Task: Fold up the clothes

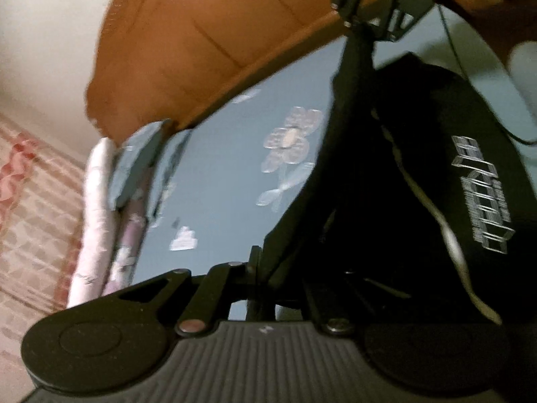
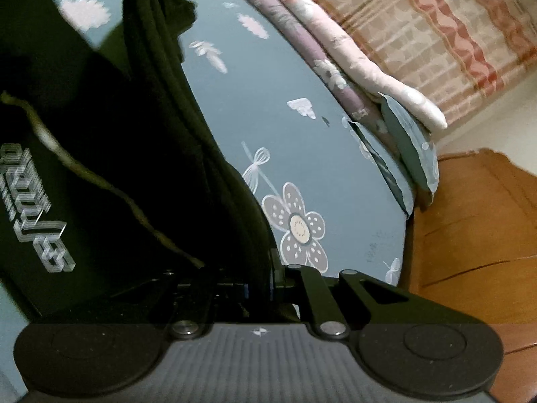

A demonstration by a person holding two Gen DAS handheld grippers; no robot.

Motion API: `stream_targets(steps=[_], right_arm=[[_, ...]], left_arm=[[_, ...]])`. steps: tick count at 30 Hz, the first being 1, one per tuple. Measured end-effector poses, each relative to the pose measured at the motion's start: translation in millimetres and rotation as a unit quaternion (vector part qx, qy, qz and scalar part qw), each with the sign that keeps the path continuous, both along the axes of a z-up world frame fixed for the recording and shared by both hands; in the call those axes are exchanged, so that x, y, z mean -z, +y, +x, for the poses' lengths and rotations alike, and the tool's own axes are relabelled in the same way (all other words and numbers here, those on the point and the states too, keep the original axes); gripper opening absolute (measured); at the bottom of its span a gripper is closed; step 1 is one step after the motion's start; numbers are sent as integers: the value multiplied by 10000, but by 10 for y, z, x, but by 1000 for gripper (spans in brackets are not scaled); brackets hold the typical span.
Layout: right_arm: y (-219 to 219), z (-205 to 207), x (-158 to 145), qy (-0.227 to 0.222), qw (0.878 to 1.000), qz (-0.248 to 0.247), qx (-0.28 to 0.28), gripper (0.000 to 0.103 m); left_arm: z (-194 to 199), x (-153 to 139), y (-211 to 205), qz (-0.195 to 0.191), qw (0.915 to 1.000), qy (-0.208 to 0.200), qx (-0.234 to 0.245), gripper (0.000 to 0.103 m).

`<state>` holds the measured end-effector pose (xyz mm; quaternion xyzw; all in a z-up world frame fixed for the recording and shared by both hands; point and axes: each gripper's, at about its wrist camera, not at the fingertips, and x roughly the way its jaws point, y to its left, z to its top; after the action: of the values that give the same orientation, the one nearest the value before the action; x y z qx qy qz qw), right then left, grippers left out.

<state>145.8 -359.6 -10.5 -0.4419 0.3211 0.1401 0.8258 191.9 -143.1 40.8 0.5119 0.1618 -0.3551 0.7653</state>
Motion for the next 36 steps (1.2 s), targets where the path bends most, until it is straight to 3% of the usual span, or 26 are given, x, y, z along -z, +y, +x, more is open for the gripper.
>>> stream_targets(steps=[8, 19, 26, 36], right_arm=[[94, -223, 426, 518, 9967, -602, -145, 11], [58, -258, 886, 799, 9831, -1615, -314, 11], [-27, -255, 815, 835, 9853, -1492, -65, 11], [88, -346, 788, 787, 9878, -1343, 40, 11]], left_arm=[[-246, 347, -94, 413, 9919, 983, 684, 2], [-485, 685, -302, 836, 9639, 1644, 1921, 2], [-535, 754, -404, 1005, 9441, 1923, 2482, 2], [-494, 791, -285, 1213, 9290, 2395, 2547, 2]])
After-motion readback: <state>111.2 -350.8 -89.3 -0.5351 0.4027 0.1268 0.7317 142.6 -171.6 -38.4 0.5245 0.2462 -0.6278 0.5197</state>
